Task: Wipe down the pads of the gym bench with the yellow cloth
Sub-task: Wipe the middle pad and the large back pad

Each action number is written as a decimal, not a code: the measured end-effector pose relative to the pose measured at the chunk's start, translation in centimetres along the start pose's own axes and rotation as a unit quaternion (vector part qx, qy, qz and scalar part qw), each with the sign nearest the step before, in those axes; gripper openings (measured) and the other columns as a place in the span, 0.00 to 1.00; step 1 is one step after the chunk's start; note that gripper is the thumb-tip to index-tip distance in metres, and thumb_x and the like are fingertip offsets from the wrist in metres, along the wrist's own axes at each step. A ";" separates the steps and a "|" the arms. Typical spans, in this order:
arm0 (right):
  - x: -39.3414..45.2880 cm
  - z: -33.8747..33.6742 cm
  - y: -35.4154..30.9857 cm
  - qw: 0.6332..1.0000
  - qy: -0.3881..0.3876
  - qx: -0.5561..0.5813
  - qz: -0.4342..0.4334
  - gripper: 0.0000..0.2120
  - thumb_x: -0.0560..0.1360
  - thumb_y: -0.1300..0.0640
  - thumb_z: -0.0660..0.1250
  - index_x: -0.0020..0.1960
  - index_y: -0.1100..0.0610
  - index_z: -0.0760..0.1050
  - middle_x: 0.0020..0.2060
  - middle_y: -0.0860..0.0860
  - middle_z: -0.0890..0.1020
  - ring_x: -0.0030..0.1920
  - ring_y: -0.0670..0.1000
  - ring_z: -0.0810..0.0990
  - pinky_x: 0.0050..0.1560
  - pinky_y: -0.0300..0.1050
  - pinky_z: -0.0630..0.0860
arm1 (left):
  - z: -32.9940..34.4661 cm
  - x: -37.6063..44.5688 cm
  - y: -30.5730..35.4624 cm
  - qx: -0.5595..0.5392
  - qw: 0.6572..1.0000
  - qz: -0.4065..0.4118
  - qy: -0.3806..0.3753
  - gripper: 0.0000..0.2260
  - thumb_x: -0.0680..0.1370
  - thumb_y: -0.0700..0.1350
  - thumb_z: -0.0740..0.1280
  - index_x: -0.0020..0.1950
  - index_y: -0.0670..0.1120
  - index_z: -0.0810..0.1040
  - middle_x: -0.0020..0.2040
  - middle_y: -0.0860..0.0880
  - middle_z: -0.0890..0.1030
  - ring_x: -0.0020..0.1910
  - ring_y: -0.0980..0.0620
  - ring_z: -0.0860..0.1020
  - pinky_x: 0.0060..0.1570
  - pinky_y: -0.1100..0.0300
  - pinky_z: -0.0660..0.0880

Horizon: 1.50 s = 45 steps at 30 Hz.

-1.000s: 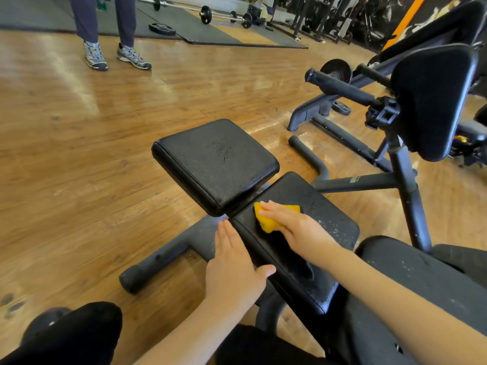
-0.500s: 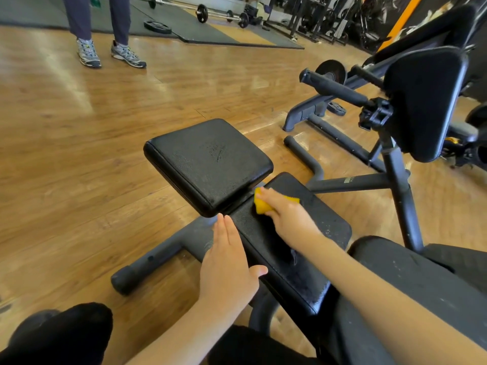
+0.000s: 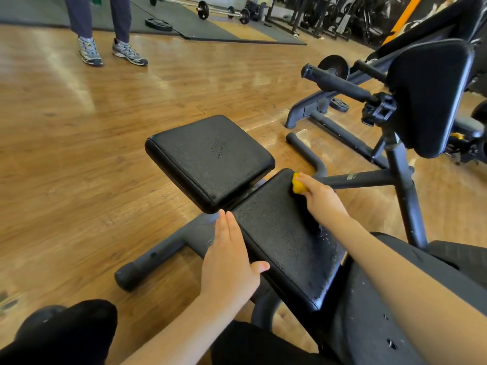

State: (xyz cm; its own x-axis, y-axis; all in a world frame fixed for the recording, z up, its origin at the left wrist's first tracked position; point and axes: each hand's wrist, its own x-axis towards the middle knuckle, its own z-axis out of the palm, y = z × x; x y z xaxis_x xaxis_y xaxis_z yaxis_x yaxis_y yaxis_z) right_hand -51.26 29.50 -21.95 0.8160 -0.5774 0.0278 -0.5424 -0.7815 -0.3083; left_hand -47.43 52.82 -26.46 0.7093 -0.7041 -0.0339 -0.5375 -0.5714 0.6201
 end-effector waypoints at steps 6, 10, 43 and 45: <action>-3.7 2.3 -3.8 0.998 0.001 0.015 -0.057 0.22 0.77 0.66 0.57 0.71 0.58 0.61 0.72 0.53 0.63 0.73 0.52 0.59 0.69 0.37 0.53 | 0.0 0.1 0.1 -0.004 1.000 -0.001 -0.006 0.50 0.71 0.62 0.66 0.72 0.43 0.31 0.75 0.47 0.36 0.75 0.51 0.45 0.67 0.59 0.64; -9.0 2.8 -5.4 0.983 -0.064 0.021 -0.172 0.23 0.77 0.66 0.57 0.71 0.54 0.61 0.73 0.46 0.58 0.74 0.45 0.53 0.71 0.36 0.54 | -0.2 0.1 0.1 0.004 1.000 -0.002 -0.004 0.51 0.70 0.62 0.67 0.72 0.43 0.32 0.76 0.46 0.37 0.75 0.51 0.46 0.68 0.58 0.63; -8.9 1.1 -1.2 0.988 -0.072 0.036 -0.132 0.23 0.77 0.67 0.55 0.70 0.55 0.63 0.72 0.49 0.63 0.72 0.46 0.58 0.70 0.33 0.52 | -0.7 -0.3 0.2 0.028 1.000 0.010 -0.002 0.50 0.70 0.63 0.65 0.73 0.43 0.33 0.76 0.46 0.37 0.75 0.50 0.47 0.65 0.61 0.64; -6.1 0.2 0.6 0.996 -0.040 0.046 -0.065 0.22 0.78 0.65 0.55 0.71 0.55 0.63 0.71 0.50 0.65 0.72 0.51 0.62 0.71 0.41 0.58 | -0.7 -0.3 0.2 0.024 1.000 0.006 -0.003 0.50 0.71 0.62 0.65 0.73 0.43 0.33 0.76 0.47 0.37 0.75 0.50 0.47 0.65 0.59 0.64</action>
State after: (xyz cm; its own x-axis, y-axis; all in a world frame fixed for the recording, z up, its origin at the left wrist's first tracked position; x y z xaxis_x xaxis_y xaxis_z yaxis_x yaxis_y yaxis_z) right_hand -56.55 32.65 -22.49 0.8933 -0.4495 -0.0024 -0.4143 -0.8213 -0.3921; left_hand -47.41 53.21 -25.79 0.6996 -0.7138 -0.0321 -0.5670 -0.5819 0.5830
